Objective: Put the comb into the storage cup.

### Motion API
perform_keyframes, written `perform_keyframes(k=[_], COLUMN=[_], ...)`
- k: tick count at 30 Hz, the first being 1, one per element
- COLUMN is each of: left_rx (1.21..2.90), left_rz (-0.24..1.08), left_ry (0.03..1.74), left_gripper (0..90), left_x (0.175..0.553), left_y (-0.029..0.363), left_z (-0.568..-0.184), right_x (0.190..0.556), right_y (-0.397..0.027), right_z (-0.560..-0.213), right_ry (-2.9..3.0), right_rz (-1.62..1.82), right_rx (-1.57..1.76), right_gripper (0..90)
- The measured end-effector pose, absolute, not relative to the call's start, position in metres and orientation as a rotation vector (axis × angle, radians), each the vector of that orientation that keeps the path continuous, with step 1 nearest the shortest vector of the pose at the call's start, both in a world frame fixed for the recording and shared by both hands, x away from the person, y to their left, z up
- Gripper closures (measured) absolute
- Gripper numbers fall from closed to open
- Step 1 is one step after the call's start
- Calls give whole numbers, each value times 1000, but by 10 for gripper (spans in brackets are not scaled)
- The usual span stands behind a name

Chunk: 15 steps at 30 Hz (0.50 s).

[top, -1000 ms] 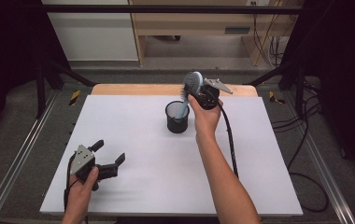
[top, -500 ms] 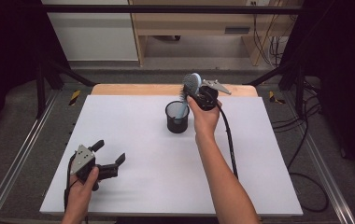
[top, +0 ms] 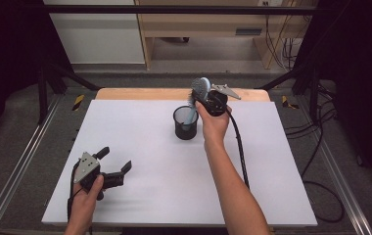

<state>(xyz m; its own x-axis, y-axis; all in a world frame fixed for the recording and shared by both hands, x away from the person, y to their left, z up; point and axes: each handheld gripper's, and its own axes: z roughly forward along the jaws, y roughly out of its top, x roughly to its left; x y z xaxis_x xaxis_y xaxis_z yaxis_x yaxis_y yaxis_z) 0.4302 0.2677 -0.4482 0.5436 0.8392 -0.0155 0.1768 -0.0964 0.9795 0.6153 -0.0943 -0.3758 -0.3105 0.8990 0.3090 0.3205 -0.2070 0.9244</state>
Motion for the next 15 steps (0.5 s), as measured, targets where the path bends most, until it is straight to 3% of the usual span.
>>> perform_keyframes(k=[15], left_rx=[1587], left_rz=[708], left_ry=[894], left_gripper=[30], left_x=[431], left_y=[272], left_z=[-447], right_x=[615], right_y=[-90], right_z=[-379], right_ry=[1576], right_rz=[1558], right_rx=[1439], right_gripper=[501])
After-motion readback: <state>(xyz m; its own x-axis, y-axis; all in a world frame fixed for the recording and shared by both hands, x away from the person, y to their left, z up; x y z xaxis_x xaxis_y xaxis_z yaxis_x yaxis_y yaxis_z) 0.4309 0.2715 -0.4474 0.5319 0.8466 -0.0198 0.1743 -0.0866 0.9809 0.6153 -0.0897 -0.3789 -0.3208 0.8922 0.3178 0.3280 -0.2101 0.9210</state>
